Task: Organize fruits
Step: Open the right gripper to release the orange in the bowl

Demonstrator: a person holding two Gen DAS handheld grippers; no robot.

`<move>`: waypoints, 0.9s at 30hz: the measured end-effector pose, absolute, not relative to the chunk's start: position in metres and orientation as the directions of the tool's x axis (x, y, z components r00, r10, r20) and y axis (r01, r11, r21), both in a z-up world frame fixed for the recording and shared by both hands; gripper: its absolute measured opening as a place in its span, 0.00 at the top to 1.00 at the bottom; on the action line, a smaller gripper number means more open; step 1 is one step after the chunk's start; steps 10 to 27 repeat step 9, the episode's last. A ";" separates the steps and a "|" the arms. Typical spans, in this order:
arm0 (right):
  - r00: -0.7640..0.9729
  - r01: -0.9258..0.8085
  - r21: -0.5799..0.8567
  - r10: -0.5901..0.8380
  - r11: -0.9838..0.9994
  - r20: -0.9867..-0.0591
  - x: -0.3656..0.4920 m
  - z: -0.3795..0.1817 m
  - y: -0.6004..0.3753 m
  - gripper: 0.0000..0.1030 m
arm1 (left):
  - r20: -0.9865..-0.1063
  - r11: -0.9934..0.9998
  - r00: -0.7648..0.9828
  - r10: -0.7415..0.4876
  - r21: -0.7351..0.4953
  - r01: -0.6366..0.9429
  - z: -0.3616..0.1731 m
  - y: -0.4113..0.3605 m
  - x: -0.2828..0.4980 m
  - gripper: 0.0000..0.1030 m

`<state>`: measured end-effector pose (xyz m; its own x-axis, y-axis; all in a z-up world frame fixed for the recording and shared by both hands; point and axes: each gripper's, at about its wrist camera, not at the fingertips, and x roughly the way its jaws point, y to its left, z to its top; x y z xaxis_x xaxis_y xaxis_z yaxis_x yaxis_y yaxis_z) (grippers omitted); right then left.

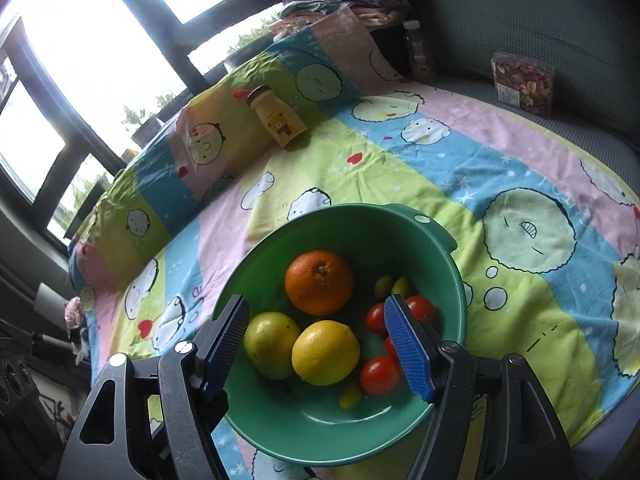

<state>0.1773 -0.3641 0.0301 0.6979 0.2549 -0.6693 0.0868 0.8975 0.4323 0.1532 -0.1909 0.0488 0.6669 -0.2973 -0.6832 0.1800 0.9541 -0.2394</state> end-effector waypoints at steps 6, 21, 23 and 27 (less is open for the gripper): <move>0.706 0.085 0.399 0.227 0.913 -0.671 0.173 0.033 -0.358 0.31 | -0.680 0.962 0.683 -0.267 -0.229 0.148 0.051 -0.183 0.147 0.02; 0.708 0.084 0.385 0.217 0.919 -0.672 0.171 0.034 -0.354 0.31 | -0.683 0.960 0.678 -0.272 -0.238 0.146 0.051 -0.180 0.145 0.02; 0.708 0.084 0.385 0.217 0.919 -0.672 0.171 0.034 -0.354 0.31 | -0.683 0.960 0.678 -0.272 -0.238 0.146 0.051 -0.180 0.145 0.02; 0.708 0.084 0.385 0.217 0.919 -0.672 0.171 0.034 -0.354 0.31 | -0.683 0.960 0.678 -0.272 -0.238 0.146 0.051 -0.180 0.145 0.02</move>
